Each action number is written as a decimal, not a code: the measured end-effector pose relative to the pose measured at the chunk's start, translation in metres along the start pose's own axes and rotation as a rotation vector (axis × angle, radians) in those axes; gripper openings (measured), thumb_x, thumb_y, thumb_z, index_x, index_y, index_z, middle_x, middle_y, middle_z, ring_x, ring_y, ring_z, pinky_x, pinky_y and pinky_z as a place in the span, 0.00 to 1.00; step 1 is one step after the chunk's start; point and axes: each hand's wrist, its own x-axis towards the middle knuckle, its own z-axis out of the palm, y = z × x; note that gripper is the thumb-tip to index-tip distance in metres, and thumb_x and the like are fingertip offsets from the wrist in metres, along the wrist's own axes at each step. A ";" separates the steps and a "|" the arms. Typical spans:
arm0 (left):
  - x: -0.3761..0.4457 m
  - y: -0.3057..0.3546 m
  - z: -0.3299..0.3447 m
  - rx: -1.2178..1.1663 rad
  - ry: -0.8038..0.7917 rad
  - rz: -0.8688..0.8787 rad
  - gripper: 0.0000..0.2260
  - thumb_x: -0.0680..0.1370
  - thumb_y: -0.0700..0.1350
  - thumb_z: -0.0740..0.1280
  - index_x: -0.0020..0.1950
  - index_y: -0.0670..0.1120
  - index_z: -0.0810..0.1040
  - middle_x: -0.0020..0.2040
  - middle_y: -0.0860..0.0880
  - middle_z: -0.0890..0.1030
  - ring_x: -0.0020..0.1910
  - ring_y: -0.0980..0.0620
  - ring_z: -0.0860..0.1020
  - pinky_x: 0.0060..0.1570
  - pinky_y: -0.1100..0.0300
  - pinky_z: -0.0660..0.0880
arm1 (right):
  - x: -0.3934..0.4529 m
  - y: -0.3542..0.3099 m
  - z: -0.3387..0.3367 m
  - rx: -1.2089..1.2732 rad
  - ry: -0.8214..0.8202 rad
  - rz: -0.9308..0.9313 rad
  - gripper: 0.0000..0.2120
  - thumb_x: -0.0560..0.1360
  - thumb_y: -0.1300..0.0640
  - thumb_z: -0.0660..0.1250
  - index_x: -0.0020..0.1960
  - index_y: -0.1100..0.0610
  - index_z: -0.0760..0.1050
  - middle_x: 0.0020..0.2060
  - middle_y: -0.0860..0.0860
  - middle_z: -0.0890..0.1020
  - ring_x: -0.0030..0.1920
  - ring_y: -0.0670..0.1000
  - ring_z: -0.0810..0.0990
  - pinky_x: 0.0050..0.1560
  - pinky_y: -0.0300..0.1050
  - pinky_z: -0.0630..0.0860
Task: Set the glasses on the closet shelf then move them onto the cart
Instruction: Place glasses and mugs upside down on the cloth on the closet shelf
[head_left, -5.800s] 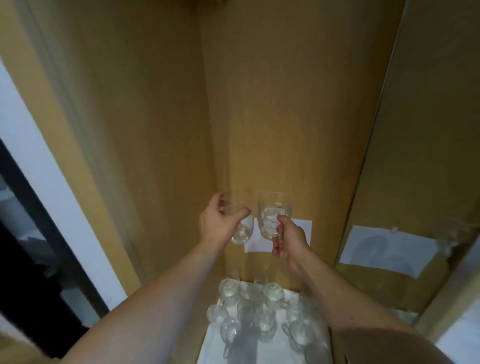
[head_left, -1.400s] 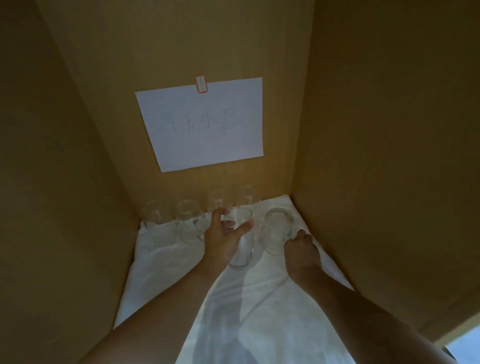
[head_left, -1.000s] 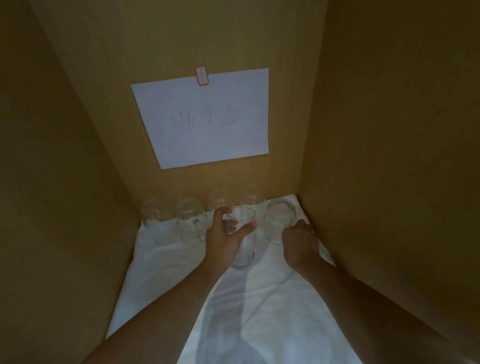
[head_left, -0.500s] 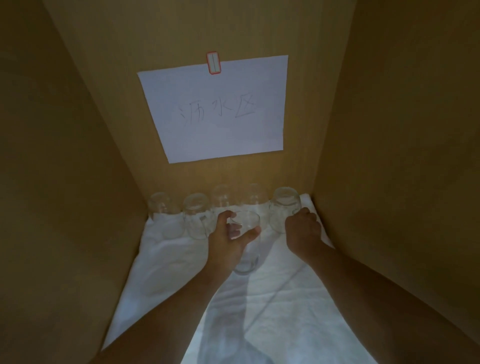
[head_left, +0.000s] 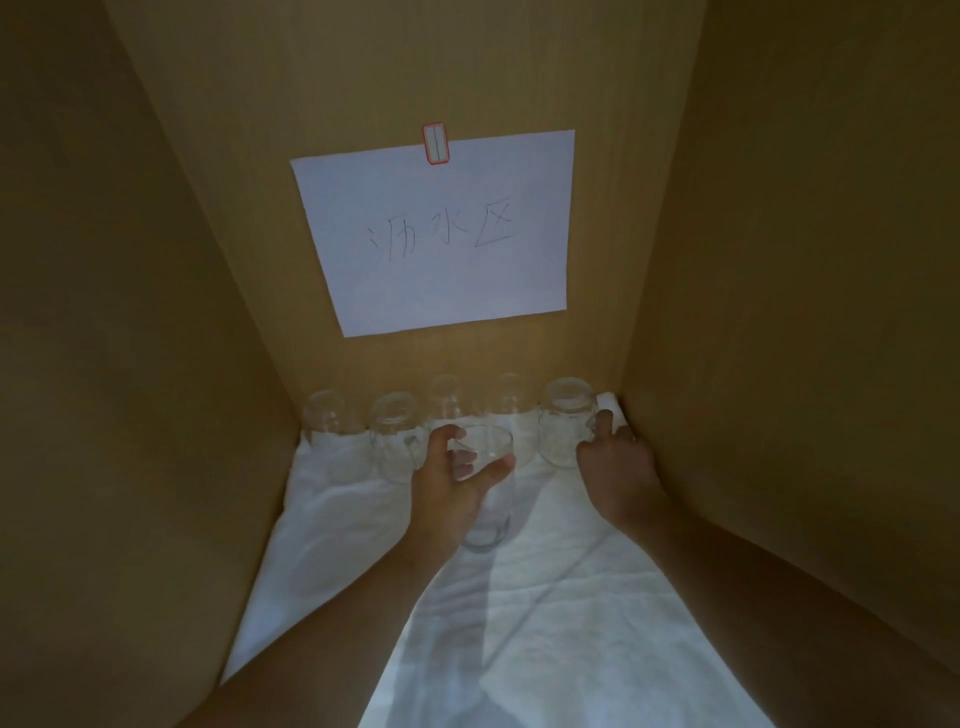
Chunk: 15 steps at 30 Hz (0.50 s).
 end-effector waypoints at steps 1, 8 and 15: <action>-0.001 0.000 0.000 0.002 -0.004 0.001 0.27 0.66 0.55 0.83 0.58 0.56 0.73 0.53 0.48 0.81 0.53 0.52 0.82 0.48 0.63 0.76 | -0.002 -0.001 -0.004 0.021 0.023 0.006 0.09 0.58 0.67 0.74 0.29 0.56 0.77 0.42 0.61 0.78 0.29 0.56 0.74 0.28 0.42 0.68; -0.008 0.002 -0.007 -0.003 0.019 0.007 0.28 0.61 0.60 0.82 0.54 0.61 0.70 0.54 0.50 0.81 0.54 0.53 0.81 0.58 0.52 0.78 | -0.023 -0.028 -0.008 0.551 -0.033 0.206 0.07 0.73 0.60 0.70 0.50 0.56 0.82 0.49 0.58 0.80 0.48 0.58 0.79 0.45 0.48 0.78; -0.021 0.020 -0.027 0.033 0.085 0.076 0.29 0.67 0.56 0.82 0.59 0.53 0.70 0.53 0.52 0.81 0.54 0.53 0.81 0.57 0.54 0.77 | -0.035 -0.071 -0.066 1.622 -0.672 0.693 0.20 0.82 0.42 0.63 0.55 0.59 0.80 0.45 0.55 0.84 0.44 0.54 0.83 0.48 0.49 0.82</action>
